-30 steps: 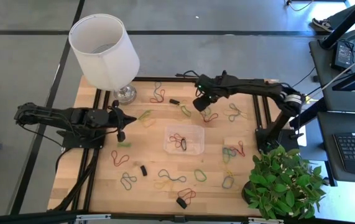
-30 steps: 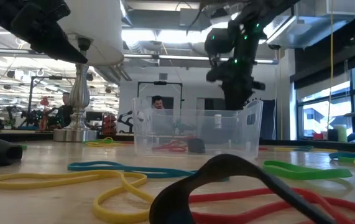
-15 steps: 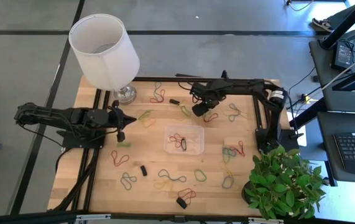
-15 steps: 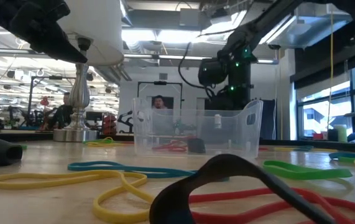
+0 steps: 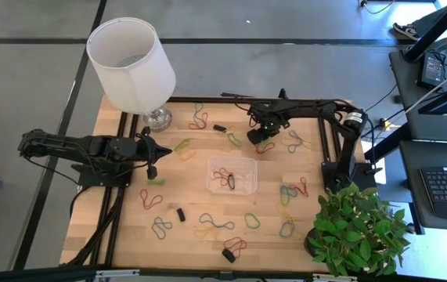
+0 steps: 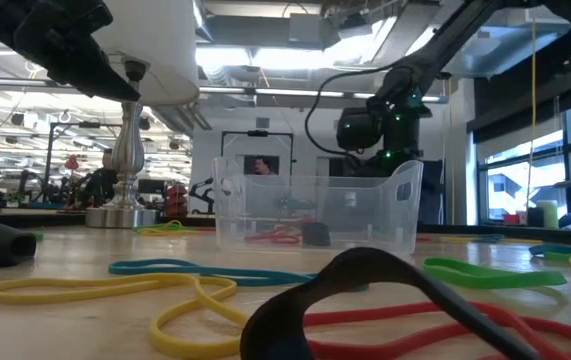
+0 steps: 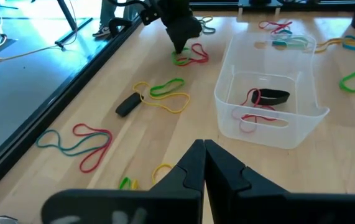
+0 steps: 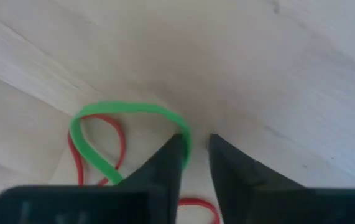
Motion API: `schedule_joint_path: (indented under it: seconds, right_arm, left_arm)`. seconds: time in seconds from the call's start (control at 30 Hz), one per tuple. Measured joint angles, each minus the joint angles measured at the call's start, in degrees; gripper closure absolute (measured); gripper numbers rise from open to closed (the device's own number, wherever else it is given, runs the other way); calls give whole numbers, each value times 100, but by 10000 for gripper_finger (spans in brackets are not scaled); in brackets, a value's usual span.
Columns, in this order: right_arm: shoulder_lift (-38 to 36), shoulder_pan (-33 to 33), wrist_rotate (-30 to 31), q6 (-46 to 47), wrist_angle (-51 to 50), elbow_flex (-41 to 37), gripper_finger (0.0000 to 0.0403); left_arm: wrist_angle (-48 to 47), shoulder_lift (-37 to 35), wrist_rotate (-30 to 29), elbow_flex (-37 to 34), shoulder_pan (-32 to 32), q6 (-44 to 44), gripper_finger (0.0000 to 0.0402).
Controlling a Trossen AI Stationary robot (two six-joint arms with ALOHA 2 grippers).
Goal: Pick and place rubber bands into bin
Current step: Put the green rubber band into the transparent bin
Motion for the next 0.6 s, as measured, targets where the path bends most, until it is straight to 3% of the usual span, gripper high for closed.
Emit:
schedule_joint_path:
  seconds: [0.13,0.4,0.6]
  right_arm:
    - [-27,60,53,-32,-28,3,391]
    - [-843,126,-125,-16,-187,128,400]
    - [-1861,406,248,34,-327,128,401]
  left_arm:
    - [-1,0,0,0,0,0,401]
    - [1,11,-11,0,0,-13,400]
    - [3,13,-7,0,0,-6,399]
